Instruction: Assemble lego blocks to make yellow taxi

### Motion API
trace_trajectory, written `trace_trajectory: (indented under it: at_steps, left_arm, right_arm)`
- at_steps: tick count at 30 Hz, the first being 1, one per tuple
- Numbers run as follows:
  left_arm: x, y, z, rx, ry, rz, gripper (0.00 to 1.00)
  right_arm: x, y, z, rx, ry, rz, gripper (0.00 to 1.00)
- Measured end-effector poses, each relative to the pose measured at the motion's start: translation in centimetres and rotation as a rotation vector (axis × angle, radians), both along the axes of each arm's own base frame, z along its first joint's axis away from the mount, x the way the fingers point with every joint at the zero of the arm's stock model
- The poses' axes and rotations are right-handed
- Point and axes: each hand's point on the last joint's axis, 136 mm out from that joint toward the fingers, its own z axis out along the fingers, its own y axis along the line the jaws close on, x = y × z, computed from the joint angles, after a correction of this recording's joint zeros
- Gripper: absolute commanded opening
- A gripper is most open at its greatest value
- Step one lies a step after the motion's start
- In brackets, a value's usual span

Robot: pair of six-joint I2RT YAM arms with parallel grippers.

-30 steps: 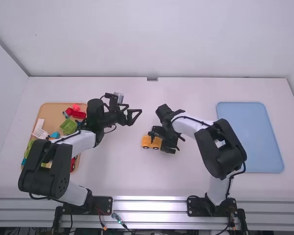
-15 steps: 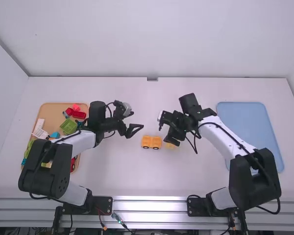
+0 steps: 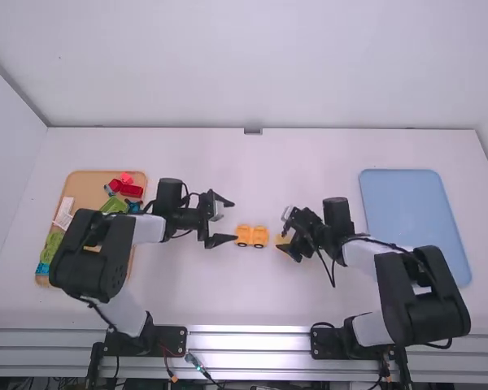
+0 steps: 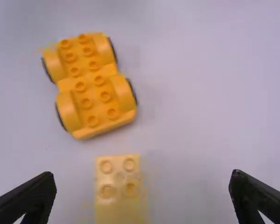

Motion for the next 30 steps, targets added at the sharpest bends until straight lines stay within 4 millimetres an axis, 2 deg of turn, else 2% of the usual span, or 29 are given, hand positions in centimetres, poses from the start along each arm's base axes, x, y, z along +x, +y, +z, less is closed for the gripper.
trace_trajectory:
  at_steps: [3,7,13,16,19,26,27,30]
  left_arm:
    - [0.0,-0.3,-0.6,-0.028,-0.008,-0.026,0.99]
    - [-0.5,-0.5,-0.8,-0.058,0.010,-0.054,0.99]
    - [-0.9,-0.6,-0.3,-0.089,0.007,-0.082,0.99]
    - [-1.0,-0.7,-0.2,-0.094,0.011,-0.087,0.99]
    - [-1.1,-0.7,-0.3,-0.094,0.016,-0.086,0.99]
    - [-1.1,-0.7,-0.3,-0.093,0.017,-0.087,0.99]
    - [-1.2,-0.8,-0.3,-0.092,0.020,-0.089,0.99]
    - [-1.3,-1.1,-0.5,-0.085,0.025,-0.093,0.99]
  right_arm:
    - [-0.7,0.5,-0.1,0.056,-0.067,0.038,0.89]
    - [-1.6,-0.2,-1.3,0.088,-0.039,0.033,0.86]
    - [-1.7,-0.6,-3.7,0.131,0.071,0.028,0.68]
    - [-1.1,-0.6,-4.0,0.147,0.082,0.027,0.62]
    - [-0.9,-0.6,-4.1,0.154,0.079,0.037,0.52]
    - [-1.6,0.3,-4.5,0.142,0.082,0.079,0.47]
    - [-1.6,0.4,-4.6,0.136,0.076,0.084,0.39]
    - [-1.6,0.5,-4.6,0.129,0.072,0.087,0.34]
